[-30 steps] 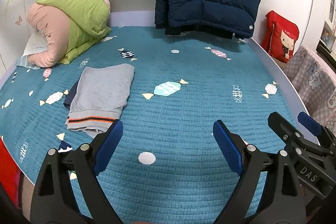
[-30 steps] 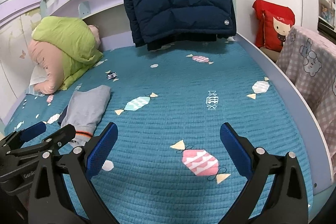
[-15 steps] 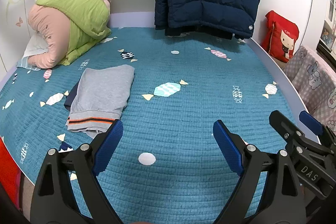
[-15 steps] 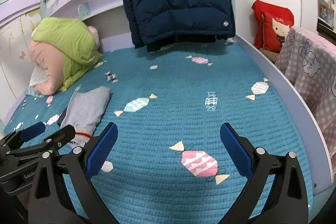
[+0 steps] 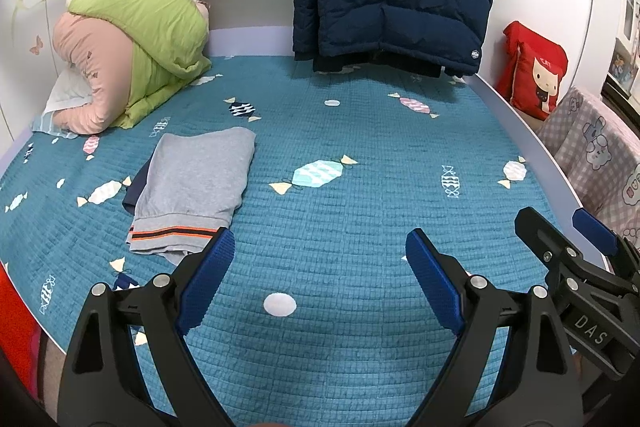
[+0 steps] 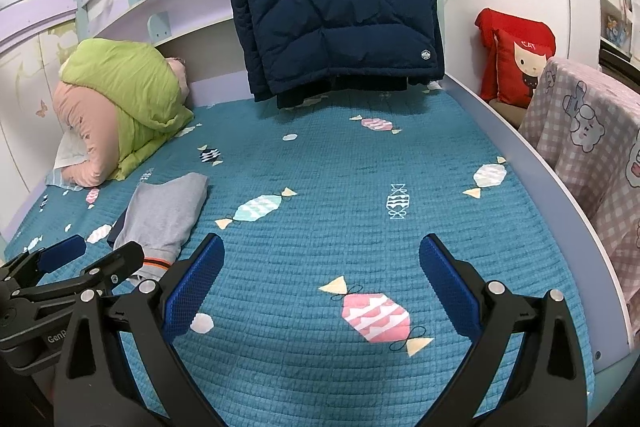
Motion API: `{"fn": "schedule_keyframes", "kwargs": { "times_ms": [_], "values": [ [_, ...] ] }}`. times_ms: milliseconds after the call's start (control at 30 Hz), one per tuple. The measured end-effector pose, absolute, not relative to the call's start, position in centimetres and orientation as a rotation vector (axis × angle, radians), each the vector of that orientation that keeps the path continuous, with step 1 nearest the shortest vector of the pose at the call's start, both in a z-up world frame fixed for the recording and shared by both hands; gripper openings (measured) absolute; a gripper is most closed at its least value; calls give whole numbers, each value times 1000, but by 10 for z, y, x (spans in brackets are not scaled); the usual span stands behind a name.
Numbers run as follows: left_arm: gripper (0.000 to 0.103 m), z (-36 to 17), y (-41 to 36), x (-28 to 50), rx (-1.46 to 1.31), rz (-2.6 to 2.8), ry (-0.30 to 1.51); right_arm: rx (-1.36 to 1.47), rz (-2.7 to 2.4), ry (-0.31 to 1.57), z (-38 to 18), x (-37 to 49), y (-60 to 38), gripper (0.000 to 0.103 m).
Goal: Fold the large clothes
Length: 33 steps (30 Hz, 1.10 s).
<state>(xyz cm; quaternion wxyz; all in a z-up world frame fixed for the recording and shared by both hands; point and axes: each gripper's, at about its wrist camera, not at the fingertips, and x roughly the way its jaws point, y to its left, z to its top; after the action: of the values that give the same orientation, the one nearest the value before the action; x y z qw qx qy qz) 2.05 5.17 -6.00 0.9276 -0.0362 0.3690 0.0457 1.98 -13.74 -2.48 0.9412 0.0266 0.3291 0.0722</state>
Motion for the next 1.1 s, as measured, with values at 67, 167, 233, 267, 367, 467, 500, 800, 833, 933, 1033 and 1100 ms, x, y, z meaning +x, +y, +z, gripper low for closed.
{"fn": "schedule_keyframes", "kwargs": {
  "times_ms": [67, 167, 233, 267, 367, 467, 500, 800, 833, 933, 1033, 1100],
  "values": [
    [88, -60, 52, 20, -72, 96, 755, 55, 146, 671, -25, 19, -137, 95],
    [88, -59, 53, 20, -72, 95, 753, 54, 146, 670, -25, 20, -137, 95],
    [88, -59, 52, 19, -70, 97, 755, 52, 147, 671, -25, 20, -138, 95],
    [88, -59, 53, 20, -70, 96, 755, 52, 147, 671, -25, 20, -138, 95],
    [88, -59, 52, 19, -71, 97, 754, 52, 146, 671, -25, 20, -138, 95],
    [88, -59, 52, 19, -69, 95, 754, 49, 141, 668, -24, 18, -138, 95],
    [88, -59, 51, 18, -69, 97, 755, 46, 140, 668, -24, 19, -138, 95],
    [88, -59, 51, 17, -69, 87, 762, 42, 133, 664, -23, 15, -139, 95],
    [88, -59, 51, 17, -71, 87, 762, 42, 131, 662, -23, 15, -139, 95],
    [88, -59, 51, 17, -68, 88, 763, 39, 131, 663, -23, 15, -139, 95],
    [88, -59, 51, 18, -68, 86, 765, 43, 130, 665, -23, 15, -139, 95],
    [88, -59, 52, 17, -67, 86, 764, 41, 130, 663, -22, 14, -138, 95]
  ]
}}
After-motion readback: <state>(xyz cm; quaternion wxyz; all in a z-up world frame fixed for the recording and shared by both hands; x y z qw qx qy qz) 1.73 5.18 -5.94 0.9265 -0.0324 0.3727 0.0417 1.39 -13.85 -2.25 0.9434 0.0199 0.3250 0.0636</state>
